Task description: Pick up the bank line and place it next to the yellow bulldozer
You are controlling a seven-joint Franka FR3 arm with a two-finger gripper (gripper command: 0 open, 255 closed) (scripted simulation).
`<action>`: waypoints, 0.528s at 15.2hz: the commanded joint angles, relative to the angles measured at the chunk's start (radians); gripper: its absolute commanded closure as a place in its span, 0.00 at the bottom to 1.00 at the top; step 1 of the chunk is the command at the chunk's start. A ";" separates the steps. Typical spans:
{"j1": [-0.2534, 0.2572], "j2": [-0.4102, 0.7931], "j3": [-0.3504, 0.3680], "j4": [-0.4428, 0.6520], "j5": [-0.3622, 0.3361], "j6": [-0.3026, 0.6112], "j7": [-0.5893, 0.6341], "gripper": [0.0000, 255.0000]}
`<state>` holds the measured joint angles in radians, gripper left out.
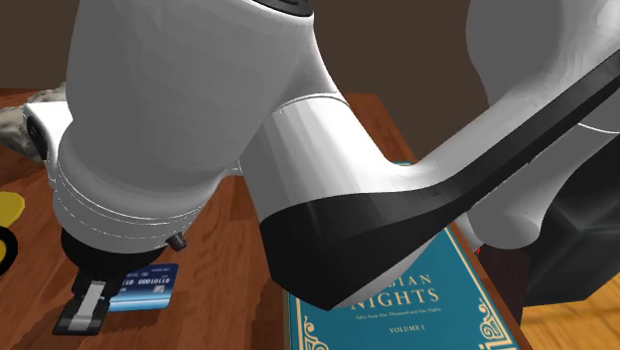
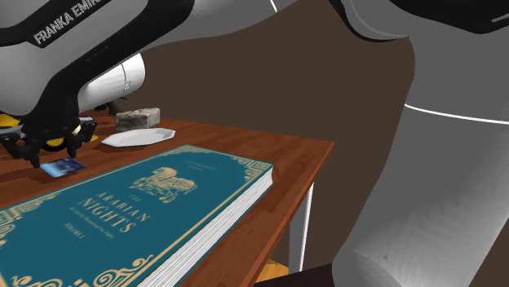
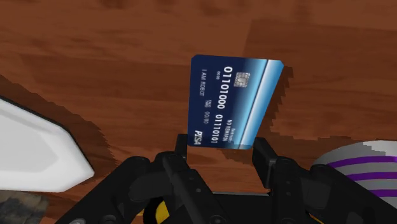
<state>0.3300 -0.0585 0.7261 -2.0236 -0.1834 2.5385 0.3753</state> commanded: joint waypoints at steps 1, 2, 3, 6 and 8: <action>0.000 0.001 0.000 -0.002 -0.001 0.003 0.001 1.00; 0.000 0.001 0.000 -0.002 -0.001 0.003 0.001 1.00; 0.000 0.001 0.000 -0.002 -0.001 0.003 0.001 1.00; 0.000 0.001 0.000 -0.002 -0.001 0.002 0.001 0.00; 0.000 0.001 0.000 -0.002 -0.001 0.002 0.001 0.00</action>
<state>0.3298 -0.0580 0.7262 -2.0253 -0.1847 2.5408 0.3763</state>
